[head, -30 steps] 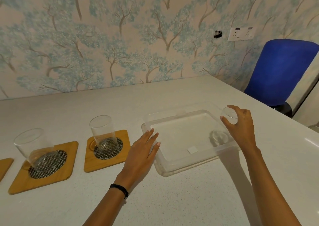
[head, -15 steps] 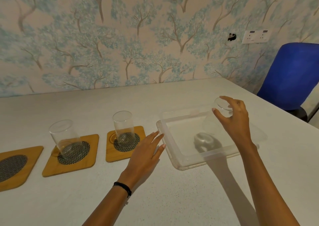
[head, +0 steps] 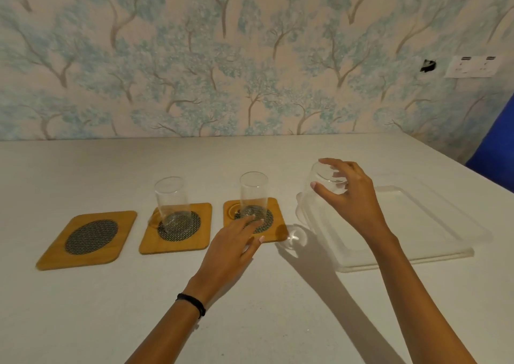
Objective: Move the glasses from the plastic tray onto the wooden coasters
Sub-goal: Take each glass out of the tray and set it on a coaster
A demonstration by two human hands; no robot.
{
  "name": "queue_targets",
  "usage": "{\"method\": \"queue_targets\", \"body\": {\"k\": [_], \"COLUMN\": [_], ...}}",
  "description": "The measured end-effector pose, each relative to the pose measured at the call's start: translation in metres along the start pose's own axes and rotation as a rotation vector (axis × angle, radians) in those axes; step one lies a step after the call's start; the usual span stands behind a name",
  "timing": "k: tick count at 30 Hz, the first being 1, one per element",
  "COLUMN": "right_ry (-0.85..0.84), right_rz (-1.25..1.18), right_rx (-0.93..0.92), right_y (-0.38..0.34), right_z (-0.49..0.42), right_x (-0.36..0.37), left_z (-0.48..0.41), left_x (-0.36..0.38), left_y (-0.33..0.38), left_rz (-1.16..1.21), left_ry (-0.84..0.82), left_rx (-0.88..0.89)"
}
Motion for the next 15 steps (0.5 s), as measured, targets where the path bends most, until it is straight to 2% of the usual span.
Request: {"method": "queue_targets", "body": {"k": [15], "right_ry": [-0.176], "right_rz": [-0.155], "right_rx": [-0.074], "right_y": [-0.086], "right_z": [-0.01], "right_x": [0.115], "left_z": [0.055], "left_x": [-0.074], "left_y": [-0.114], "left_rz": [-0.06], "left_ry": [0.1], "left_rx": [-0.151]}}
Point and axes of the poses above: each hand's wrist, its own z-axis away from the middle knuckle, its own x-axis out of the palm, y = z × x, the point moved 7 cm from there along -z, towards the middle knuckle, and after that the axes turned 6 degrees about -x, right-handed, at the moved point
